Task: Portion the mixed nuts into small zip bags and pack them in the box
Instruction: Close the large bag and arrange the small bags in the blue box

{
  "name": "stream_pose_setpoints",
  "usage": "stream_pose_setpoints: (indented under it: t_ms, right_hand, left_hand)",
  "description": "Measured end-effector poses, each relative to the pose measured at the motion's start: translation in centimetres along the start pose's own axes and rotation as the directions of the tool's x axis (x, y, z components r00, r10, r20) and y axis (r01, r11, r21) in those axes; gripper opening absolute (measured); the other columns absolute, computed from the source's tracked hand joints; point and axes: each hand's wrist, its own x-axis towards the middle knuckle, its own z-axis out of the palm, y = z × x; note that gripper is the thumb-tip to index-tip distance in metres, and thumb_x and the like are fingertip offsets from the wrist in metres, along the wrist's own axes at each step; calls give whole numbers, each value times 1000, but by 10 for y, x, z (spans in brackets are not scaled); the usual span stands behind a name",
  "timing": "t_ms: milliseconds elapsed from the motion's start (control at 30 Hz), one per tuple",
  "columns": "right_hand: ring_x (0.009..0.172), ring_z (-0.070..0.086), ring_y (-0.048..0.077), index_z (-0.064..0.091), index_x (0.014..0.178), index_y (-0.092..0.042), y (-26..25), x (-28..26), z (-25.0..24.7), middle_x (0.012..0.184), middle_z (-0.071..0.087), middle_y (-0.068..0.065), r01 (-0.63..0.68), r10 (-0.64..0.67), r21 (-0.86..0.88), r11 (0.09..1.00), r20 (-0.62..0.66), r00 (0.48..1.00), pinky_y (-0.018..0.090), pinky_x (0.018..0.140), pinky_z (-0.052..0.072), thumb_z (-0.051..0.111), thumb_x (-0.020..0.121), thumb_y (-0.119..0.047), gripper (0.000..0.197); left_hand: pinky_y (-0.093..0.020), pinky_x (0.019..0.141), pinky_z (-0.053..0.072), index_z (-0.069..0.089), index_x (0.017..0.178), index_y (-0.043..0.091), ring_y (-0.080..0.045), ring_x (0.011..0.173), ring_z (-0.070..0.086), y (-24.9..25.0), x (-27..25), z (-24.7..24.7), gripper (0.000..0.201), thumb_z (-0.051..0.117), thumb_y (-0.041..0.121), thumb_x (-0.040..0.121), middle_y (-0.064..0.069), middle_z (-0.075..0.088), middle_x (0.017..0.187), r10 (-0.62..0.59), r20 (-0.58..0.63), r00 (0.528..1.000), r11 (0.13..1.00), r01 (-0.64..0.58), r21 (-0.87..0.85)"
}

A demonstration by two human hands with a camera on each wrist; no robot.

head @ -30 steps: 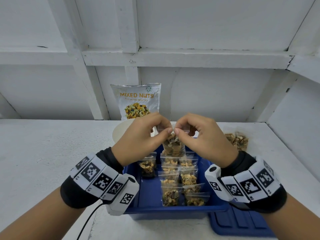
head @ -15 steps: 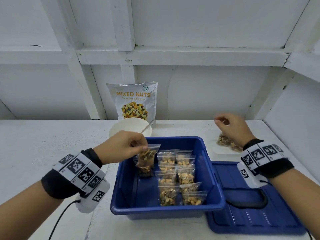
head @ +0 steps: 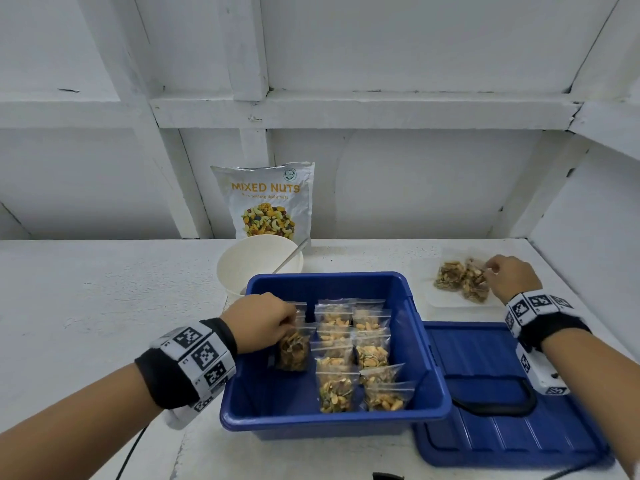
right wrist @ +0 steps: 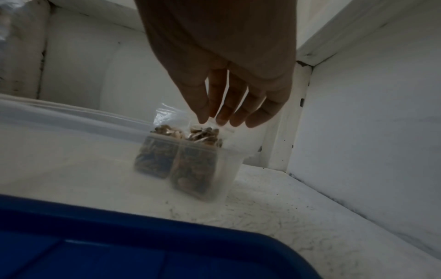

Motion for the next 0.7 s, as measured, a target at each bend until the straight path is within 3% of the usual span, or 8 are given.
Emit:
stream_pose_setpoints:
  t_ms: [133,233,333,433,567,633,700]
  right_hand:
    - [98,53,41,67,104,-3,-5,-4,0,105,62,23,-13,13,-43,999,0,1000,40,75,47,52,90,-10,23]
    - [104,47,40,67,102,-4,-11,-9,-3,110,54,23,-25,24,-68,997,-6,1000,42,79,43,52,90,-14,22]
    - [109,43,38,66,103,-4,-19,-13,-14,119,48,21,39,-39,6,999,-26,999,44,87,40,55,89,-14,20]
    - [102,50,36,65,98,-3,-34,-22,-32,114,51,20,196,-186,151,969,-80,979,42,86,43,57,89,-16,18]
    - [88,49,20,63,98,-4,-71,-43,-68,110,52,12,428,-390,211,879,-202,899,29,75,37,57,90,-19,18]
    - [85,46,14,63,97,-4,-92,-57,-86,106,53,9,552,-494,198,810,-277,824,25,74,35,58,90,-17,16]
    - [82,48,14,64,93,-4,-112,-72,-100,101,55,7,662,-585,173,729,-345,734,24,72,37,60,88,-16,14]
  left_hand:
    - [-30,80,47,60,104,15,-20,94,60,1,0,0,26,39,28,96,-4,64,104,-1,33,999,993,-3,122]
    - [-30,81,47,60,106,15,-19,94,60,0,0,1,26,40,28,95,-4,64,105,-1,41,999,994,-4,111]
    - [-24,82,45,60,107,16,-13,93,56,-2,0,-2,24,46,31,94,0,61,106,-7,1,1000,1000,7,-9]
    - [-20,81,43,62,106,15,-8,89,53,-4,0,-15,22,52,29,93,0,62,104,-11,-96,995,985,-6,-172]
    - [-25,79,48,65,100,13,-13,84,58,-1,-4,-42,15,55,21,91,-1,67,94,-80,-350,933,957,-27,-289]
    - [-16,73,47,65,99,12,-11,80,59,4,-6,-57,14,56,18,91,1,65,88,-90,-464,881,948,-67,-311]
    - [-7,70,43,66,97,11,-2,77,58,13,-8,-71,12,57,16,90,6,64,84,-89,-532,842,928,-124,-352]
